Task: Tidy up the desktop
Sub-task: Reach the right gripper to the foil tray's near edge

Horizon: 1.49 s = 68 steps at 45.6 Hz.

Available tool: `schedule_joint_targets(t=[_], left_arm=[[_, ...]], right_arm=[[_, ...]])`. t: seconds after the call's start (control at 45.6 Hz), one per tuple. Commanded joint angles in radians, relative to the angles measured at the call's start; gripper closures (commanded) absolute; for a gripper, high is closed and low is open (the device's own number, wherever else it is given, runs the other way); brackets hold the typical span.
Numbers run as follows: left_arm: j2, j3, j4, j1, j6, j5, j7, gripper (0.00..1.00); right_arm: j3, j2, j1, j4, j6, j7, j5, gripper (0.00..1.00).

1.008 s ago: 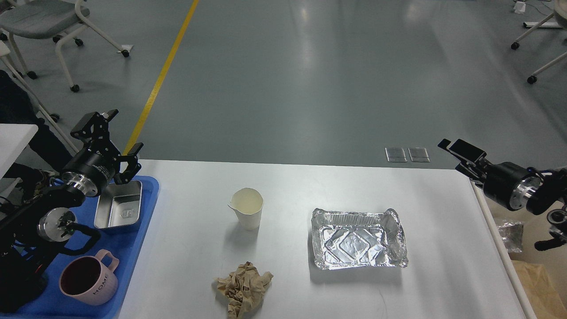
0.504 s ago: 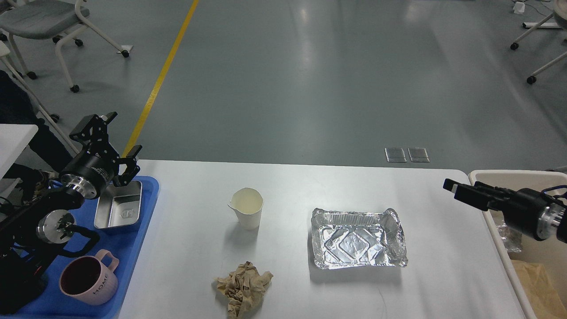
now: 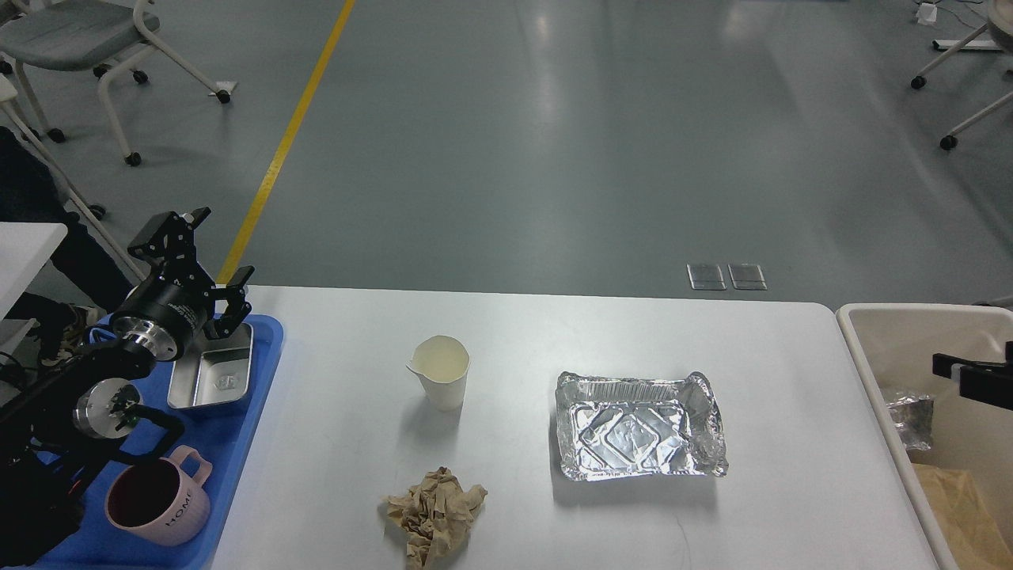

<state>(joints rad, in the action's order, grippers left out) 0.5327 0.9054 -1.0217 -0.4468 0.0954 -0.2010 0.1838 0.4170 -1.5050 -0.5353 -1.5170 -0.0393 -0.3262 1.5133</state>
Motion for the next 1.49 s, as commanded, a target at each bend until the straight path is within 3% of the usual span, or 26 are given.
schedule_joint_targets(t=[0.0,0.263,0.416,0.57,0.657,0.789,0.876,1.117,1.293,1.468], left_arm=[[0.000,0.001,0.000,0.002,0.000,0.000,-0.001,0.04],[-0.025,0.050,-0.003,0.003,0.017,0.002,0.005,0.04],[-0.123,0.190,0.028,0.019,0.041,0.000,0.003,0.04],[-0.207,0.225,0.069,0.013,0.043,0.000,0.016,0.04],[-0.212,0.228,0.080,0.002,0.043,0.000,0.052,0.04],[-0.208,0.218,0.089,0.000,0.043,-0.002,0.181,0.04],[-0.201,0.208,0.092,0.008,0.044,-0.005,0.226,0.04],[-0.198,0.239,0.097,0.016,0.047,0.009,0.227,0.04],[-0.244,0.337,0.097,0.053,0.138,0.083,0.218,0.04],[-0.287,0.346,0.103,0.062,0.141,0.098,0.224,0.04]], right_arm=[[-0.001,-0.018,0.003,0.001,-0.004,0.001,-0.002,0.00],[-0.003,-0.012,0.015,0.004,-0.027,0.004,-0.002,0.00],[-0.004,0.026,0.029,0.011,-0.028,0.012,-0.004,0.00],[-0.018,0.040,0.032,0.015,-0.030,0.015,-0.005,0.00],[-0.026,0.042,0.038,0.029,-0.031,0.016,-0.005,0.00],[-0.040,0.069,0.041,0.058,-0.071,0.018,-0.010,0.00],[-0.040,0.117,0.040,0.090,-0.114,0.018,-0.010,0.00],[-0.041,0.311,0.035,0.195,-0.137,0.021,-0.005,0.00],[-0.043,0.443,0.028,0.280,-0.145,0.029,0.002,0.00],[-0.043,0.555,0.026,0.368,-0.146,0.029,0.002,0.00]])
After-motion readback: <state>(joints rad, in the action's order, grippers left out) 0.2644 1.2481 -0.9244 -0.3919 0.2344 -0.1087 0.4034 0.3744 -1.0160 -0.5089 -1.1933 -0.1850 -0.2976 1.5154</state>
